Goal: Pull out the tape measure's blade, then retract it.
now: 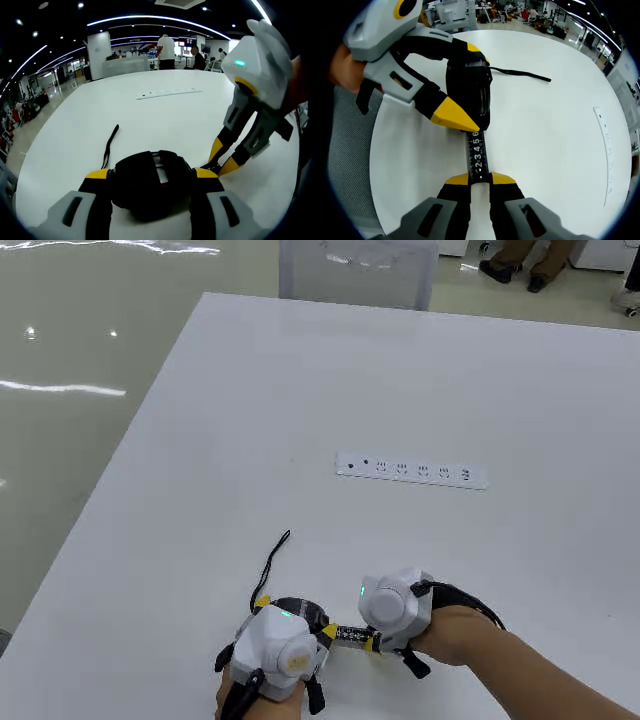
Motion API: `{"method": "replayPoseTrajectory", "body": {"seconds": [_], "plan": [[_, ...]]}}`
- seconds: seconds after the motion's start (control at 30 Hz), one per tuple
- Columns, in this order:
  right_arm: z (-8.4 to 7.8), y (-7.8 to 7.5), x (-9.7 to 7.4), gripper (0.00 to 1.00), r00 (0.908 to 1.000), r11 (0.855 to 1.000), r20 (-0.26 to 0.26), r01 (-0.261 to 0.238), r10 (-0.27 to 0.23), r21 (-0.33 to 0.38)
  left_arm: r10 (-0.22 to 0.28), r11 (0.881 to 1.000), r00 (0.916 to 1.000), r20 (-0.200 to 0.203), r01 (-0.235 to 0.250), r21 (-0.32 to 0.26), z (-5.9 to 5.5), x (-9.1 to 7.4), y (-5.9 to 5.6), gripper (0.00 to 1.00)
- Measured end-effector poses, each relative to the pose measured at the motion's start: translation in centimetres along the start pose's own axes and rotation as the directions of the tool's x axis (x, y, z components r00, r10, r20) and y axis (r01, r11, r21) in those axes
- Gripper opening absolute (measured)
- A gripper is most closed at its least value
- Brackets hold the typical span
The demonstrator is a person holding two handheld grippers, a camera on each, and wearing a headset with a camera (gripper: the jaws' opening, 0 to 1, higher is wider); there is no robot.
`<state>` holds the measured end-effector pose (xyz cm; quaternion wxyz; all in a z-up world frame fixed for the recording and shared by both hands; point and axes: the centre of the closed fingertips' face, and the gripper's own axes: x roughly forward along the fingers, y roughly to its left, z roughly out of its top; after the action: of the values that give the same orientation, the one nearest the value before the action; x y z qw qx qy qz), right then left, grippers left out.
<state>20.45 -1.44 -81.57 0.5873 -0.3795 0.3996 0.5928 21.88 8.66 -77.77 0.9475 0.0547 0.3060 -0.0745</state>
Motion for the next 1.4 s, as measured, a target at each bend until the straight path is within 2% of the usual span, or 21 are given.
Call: {"method": "replayPoseTrajectory", "body": {"seconds": [0.63, 1.4], "plan": [[1.3, 0.3, 0.2, 0.12, 0.9989, 1.000, 0.046, -0.006, 0.006, 0.004, -0.003, 1.000, 1.0000, 0.000, 0.003, 0.002, 0.5, -0.6, -0.1, 0.58], [2.4, 0.5, 0.8, 0.12, 0.9966, 1.000, 0.082, -0.004, 0.003, 0.017, -0.016, 1.000, 0.9999, 0.006, 0.016, -0.004, 0.3, -0.4, 0.2, 0.58]]}}
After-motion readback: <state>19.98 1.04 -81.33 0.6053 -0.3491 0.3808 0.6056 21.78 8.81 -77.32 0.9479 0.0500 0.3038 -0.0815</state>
